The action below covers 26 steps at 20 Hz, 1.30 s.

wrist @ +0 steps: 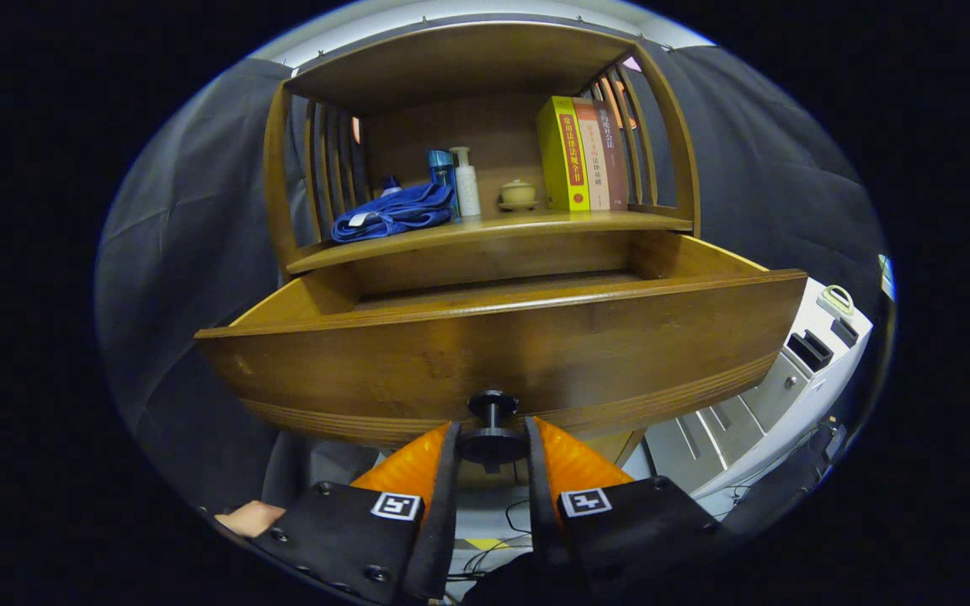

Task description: Pull open the drawer, take out the items inside it, and place them on the countertop above the cabinet.

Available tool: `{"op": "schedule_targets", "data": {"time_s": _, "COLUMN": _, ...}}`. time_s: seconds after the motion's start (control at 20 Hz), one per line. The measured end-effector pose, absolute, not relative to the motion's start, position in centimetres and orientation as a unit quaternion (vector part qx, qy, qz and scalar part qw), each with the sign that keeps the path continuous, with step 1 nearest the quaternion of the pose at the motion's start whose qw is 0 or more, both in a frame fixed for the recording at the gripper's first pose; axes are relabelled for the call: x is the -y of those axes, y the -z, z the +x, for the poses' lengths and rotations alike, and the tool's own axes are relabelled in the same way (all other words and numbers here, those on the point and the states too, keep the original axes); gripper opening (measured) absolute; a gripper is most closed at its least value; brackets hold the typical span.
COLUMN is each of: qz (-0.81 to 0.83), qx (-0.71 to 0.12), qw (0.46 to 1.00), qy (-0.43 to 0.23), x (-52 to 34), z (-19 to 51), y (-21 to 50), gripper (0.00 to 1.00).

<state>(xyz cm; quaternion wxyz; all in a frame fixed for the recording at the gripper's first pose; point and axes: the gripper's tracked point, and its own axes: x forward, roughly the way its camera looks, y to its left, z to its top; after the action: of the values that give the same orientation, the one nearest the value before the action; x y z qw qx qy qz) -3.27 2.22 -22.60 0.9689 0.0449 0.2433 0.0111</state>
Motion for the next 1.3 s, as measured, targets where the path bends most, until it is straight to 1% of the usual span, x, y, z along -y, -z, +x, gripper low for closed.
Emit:
{"op": "schedule_targets", "data": {"time_s": 0.4, "qz": 0.044, "qx": -0.25, "qw": 0.967, "qy": -0.01, "x": -1.5, "z": -5.6, "y": 22.8, "gripper": 0.47}}
{"op": "schedule_targets", "data": {"time_s": 0.65, "qz": 0.049, "qx": -0.246, "qw": 0.968, "qy": -0.008, "x": -1.5, "z": -5.4, "y": 22.9, "gripper": 0.47}}
{"op": "schedule_targets", "data": {"time_s": 0.75, "qz": 0.06, "qx": -0.255, "qw": 0.965, "qy": -0.01, "x": -1.4, "z": -5.5, "y": 23.3, "gripper": 0.52}}
{"op": "schedule_targets", "data": {"time_s": 0.85, "qz": 0.074, "qx": -0.262, "qw": 0.962, "qy": -0.007, "x": -1.2, "z": -5.8, "y": 23.6, "gripper": 0.65}}
{"op": "schedule_targets", "data": {"time_s": 1.1, "qz": 0.059, "qx": -0.231, "qw": 0.971, "qy": -0.012, "x": -1.1, "z": -6.3, "y": 20.8, "gripper": 0.97}}
{"op": "schedule_targets", "data": {"time_s": 1.3, "qz": 0.026, "qx": -0.195, "qw": 0.98, "qy": -0.017, "x": -0.9, "z": -5.2, "y": 15.6, "gripper": 0.98}}
